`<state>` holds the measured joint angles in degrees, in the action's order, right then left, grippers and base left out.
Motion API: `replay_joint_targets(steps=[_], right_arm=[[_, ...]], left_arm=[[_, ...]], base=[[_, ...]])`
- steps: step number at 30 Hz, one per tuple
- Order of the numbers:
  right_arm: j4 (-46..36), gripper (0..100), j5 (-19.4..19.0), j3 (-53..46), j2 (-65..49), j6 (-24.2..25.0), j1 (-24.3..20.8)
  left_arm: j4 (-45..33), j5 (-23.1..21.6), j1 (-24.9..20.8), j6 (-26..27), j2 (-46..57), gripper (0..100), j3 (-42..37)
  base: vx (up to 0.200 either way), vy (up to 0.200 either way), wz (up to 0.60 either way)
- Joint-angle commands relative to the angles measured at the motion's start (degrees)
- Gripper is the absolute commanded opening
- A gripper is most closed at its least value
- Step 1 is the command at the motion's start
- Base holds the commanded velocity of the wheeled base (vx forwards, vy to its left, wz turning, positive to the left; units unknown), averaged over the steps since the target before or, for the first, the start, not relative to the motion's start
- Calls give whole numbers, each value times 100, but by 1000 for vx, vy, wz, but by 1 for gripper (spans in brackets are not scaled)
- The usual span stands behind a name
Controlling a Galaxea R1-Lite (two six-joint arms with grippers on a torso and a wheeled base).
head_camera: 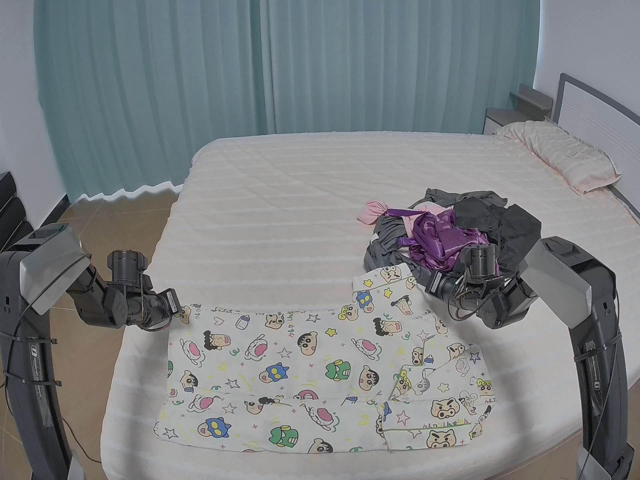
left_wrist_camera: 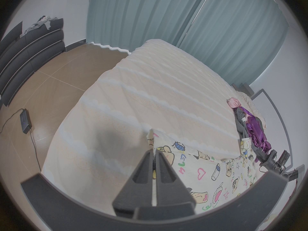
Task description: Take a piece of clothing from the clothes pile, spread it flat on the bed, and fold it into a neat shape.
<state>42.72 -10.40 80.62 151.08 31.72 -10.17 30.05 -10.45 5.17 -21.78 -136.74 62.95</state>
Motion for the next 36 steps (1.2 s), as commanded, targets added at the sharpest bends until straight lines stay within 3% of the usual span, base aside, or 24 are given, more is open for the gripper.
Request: replay_joint_targets(steps=[1, 8, 16, 17, 28, 36], right_arm=[[9, 100, -85, -37, -96, 1, -20], [-141, 100, -261, 103, 141, 10, -310], [-923, 100, -235, 692, 273, 1, -504], [-949, 0, -208, 763, 343, 1, -539], [-861, 0, -173, 675, 212, 36, -275], [-237, 0, -331, 279, 45, 71, -64]], left_arm=[[1, -1, 2, -1, -10, 0, -2], [1, -1, -42, -124, 7, 0, 7], [-17, -1, -42, -142, 51, 0, 7], [-17, -1, -42, -142, 51, 0, 7], [-8, -1, -25, -151, 51, 0, 59], [54, -1, -25, -203, 95, 0, 59]], base=[[0, 0, 0], [0, 0, 0], [0, 0, 0], [0, 0, 0], [0, 0, 0], [0, 0, 0]])
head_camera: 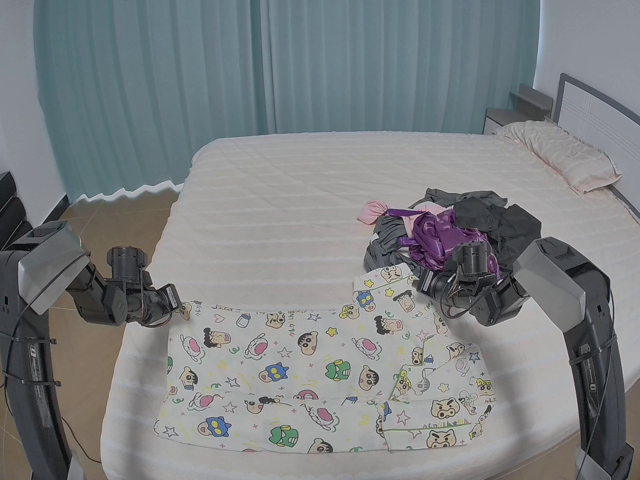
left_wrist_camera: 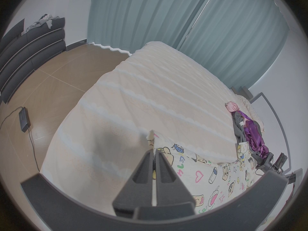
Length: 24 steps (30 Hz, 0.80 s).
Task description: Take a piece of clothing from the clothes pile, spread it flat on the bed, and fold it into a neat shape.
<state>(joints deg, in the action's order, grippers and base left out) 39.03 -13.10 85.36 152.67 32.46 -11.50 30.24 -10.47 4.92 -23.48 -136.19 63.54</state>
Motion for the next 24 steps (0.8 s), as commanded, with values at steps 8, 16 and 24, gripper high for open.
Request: replay_joint_targets(steps=[8, 16, 24], right_arm=[[614, 0, -439, -775, -247, -12, 104], [658, 0, -526, -845, -282, -12, 104], [676, 0, -641, -1030, -344, -12, 112]], left_arm=[[34, -8, 0, -113, 49, 0, 36], [25, -8, 0, -113, 84, 0, 10], [-1, -8, 0, -113, 154, 0, -52]], base=[[0, 0, 0], [0, 0, 0], [0, 0, 0]])
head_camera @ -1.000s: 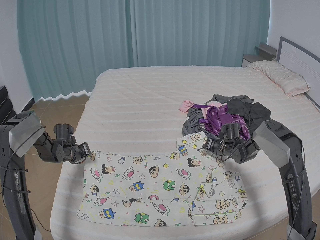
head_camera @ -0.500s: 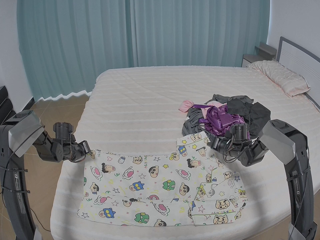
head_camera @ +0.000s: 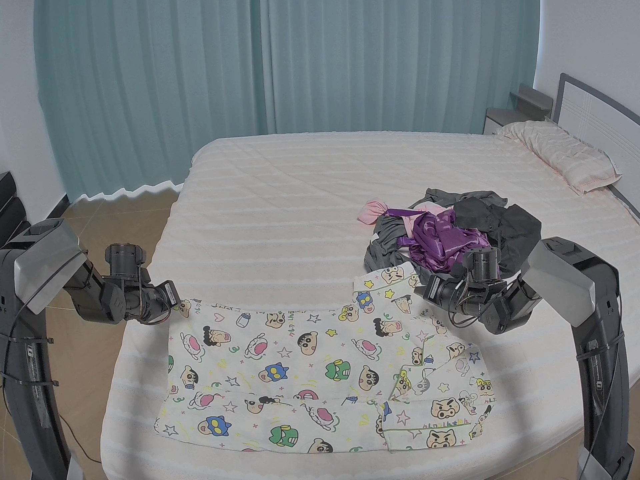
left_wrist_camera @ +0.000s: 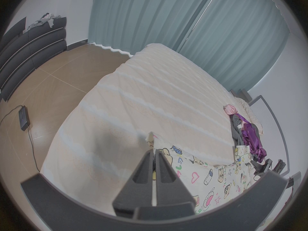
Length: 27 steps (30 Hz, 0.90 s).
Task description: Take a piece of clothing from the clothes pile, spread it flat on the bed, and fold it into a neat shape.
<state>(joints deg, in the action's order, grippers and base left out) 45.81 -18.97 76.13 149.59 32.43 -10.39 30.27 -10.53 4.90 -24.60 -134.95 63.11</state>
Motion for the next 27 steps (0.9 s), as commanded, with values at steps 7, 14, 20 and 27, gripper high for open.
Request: replay_joint_targets(steps=[7, 14, 20, 27], right_arm=[[15, 100, -142, -186, -35, -8, -25], [-143, 100, -151, 33, 79, -17, -104], [-529, 100, -133, 244, 141, -17, -165], [-529, 0, -98, 183, 123, -43, -157]], left_arm=[[-3, -1, 11, -1, 39, 0, -27], [-3, -1, 2, -1, 30, 0, -9], [5, -1, -7, -1, 30, 0, -18], [5, -1, -15, -1, 39, 0, -18]], base=[[0, 0, 0], [0, 0, 0], [0, 0, 0], [0, 0, 0]])
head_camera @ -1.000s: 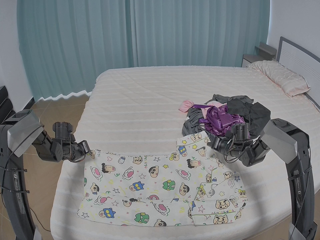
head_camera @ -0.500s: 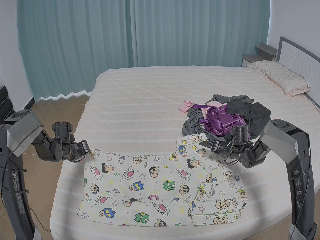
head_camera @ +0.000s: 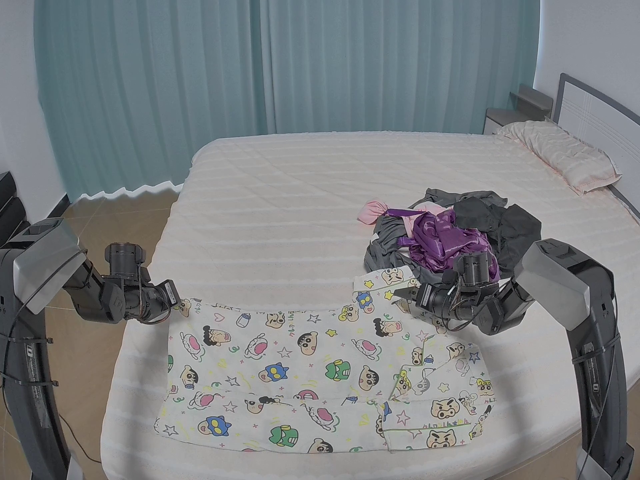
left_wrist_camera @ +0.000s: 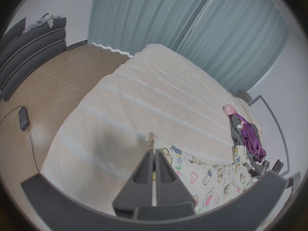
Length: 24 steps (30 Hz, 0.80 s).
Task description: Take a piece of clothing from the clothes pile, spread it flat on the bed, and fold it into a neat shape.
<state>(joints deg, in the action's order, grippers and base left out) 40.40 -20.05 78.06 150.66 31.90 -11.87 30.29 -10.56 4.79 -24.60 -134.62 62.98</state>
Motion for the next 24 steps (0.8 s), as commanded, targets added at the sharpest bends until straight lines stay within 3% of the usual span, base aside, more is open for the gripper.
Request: replay_joint_targets(steps=[1, 11, 15, 24], right_arm=[[12, 0, 10, -10, 16, 9, 1], [205, 0, -104, -335, -239, 27, 150], [750, 0, -561, -880, -512, 53, 256], [1418, 0, -1001, -1636, -872, 53, 317]], left_arm=[[3, 1, 4, -1, 6, 0, -5], [3, -8, 22, -54, 111, 0, -84], [20, -78, 22, -361, 305, 0, -145], [38, -245, 39, -396, 692, 0, -558]], base=[[0, 0, 0], [0, 0, 0], [0, 0, 0], [0, 0, 0]])
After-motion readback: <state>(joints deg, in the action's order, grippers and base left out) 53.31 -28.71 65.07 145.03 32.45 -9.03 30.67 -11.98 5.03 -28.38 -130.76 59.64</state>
